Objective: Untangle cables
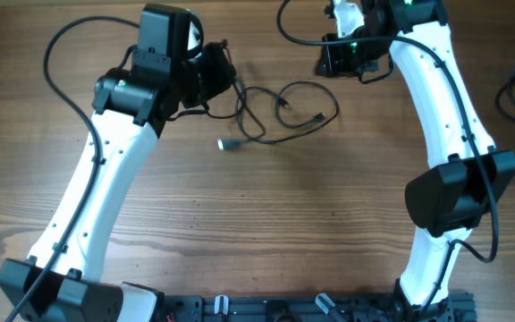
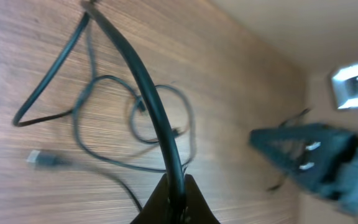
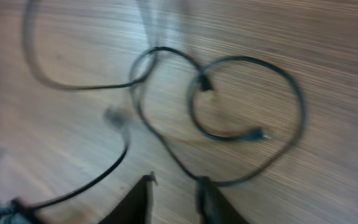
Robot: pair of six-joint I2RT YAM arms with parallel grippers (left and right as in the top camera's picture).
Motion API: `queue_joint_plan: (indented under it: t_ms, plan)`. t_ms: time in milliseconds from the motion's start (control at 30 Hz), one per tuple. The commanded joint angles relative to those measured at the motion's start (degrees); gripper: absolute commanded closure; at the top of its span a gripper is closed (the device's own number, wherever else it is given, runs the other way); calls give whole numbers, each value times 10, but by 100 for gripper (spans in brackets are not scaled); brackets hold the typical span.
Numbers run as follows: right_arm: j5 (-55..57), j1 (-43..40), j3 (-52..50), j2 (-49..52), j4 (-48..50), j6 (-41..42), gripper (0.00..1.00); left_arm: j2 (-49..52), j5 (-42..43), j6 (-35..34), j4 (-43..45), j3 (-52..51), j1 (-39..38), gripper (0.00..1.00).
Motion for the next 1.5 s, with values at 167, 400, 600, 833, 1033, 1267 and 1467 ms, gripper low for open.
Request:
queue_joint_plan:
  t_ms: [167, 400, 600, 833, 1033, 1267, 1467]
  plan:
    - [-127, 7, -2, 7, 88, 64, 20, -51, 129, 322, -1, 17, 28, 96]
    - [-162, 23, -2, 8, 131, 202, 16, -106, 194, 343, 17, 19, 39, 96]
    - [-96, 60, -2, 9, 167, 287, 12, -108, 225, 343, 14, 19, 39, 96]
    - [-90, 60, -2, 9, 175, 287, 12, -108, 224, 418, -54, 19, 39, 96]
    - [-44, 60, -2, 9, 129, 231, 13, -108, 199, 449, -114, 19, 39, 96]
    - [31, 59, -2, 9, 85, 233, 13, -106, 175, 453, -189, -15, 38, 96]
    - [30, 59, -2, 22, 85, 240, 13, -106, 177, 452, -185, -113, 38, 96]
